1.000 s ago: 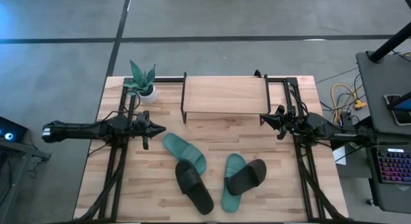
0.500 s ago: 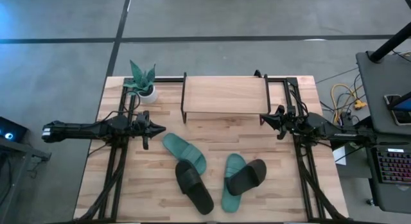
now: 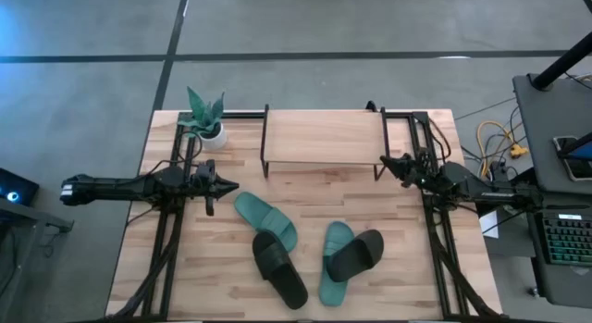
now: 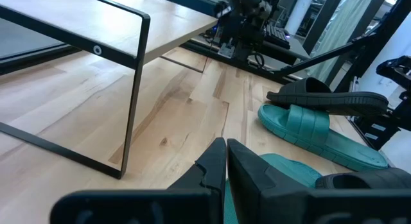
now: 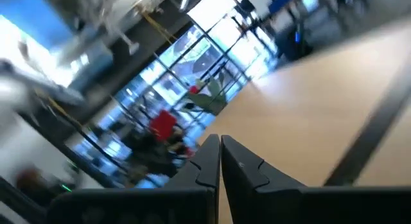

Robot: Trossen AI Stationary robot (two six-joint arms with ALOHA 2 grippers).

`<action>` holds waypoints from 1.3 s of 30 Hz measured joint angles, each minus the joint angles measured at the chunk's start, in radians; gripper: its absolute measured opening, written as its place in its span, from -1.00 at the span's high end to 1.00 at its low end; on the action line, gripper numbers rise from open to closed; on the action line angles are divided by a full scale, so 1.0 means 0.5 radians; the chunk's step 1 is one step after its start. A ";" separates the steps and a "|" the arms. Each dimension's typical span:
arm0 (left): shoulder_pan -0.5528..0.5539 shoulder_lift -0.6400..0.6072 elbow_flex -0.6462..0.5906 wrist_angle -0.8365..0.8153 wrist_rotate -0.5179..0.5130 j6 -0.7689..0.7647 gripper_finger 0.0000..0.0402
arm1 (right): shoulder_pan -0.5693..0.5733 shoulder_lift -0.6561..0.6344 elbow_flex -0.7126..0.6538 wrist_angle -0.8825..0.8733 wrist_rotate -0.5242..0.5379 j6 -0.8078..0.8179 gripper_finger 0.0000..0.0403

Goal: Pick and place slides into the shelf
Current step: Put the right black slide on the shelf

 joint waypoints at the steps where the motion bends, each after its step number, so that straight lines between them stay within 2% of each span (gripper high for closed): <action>1: 0.001 0.001 0.000 0.000 0.000 0.001 1.00 | 0.000 0.000 0.000 -0.004 -0.006 0.135 0.96; 7: 0.000 0.000 0.000 0.000 0.000 0.000 1.00 | 0.000 0.000 0.000 0.000 -0.280 0.605 0.96; 11: 0.001 0.000 0.000 0.000 0.000 0.000 1.00 | 0.000 0.002 0.000 0.111 -0.362 0.893 0.96; 15: 0.000 0.001 0.000 0.001 -0.001 0.000 1.00 | 0.000 0.054 -0.001 0.392 -0.367 0.848 0.96; 18: 0.001 0.000 0.000 0.000 0.000 0.000 1.00 | 0.030 0.141 0.000 0.746 -0.358 0.797 0.96; 21: 0.000 0.001 0.000 0.000 -0.001 0.000 1.00 | 0.082 0.270 0.097 0.775 -0.247 0.681 0.96; 24: 0.000 0.002 0.000 0.001 -0.001 0.000 1.00 | 0.137 0.452 0.334 0.429 -0.156 0.610 0.96; 29: 0.001 0.001 0.000 0.001 -0.001 0.001 1.00 | 0.225 0.873 0.886 -0.657 -0.096 0.691 0.95; 32: 0.000 0.000 0.000 0.001 -0.001 0.000 1.00 | 0.283 1.154 1.206 -1.159 -0.085 0.781 0.94; 39: 0.001 0.000 0.000 0.002 -0.001 0.000 1.00 | 0.483 1.802 1.839 -2.021 -0.102 0.965 0.71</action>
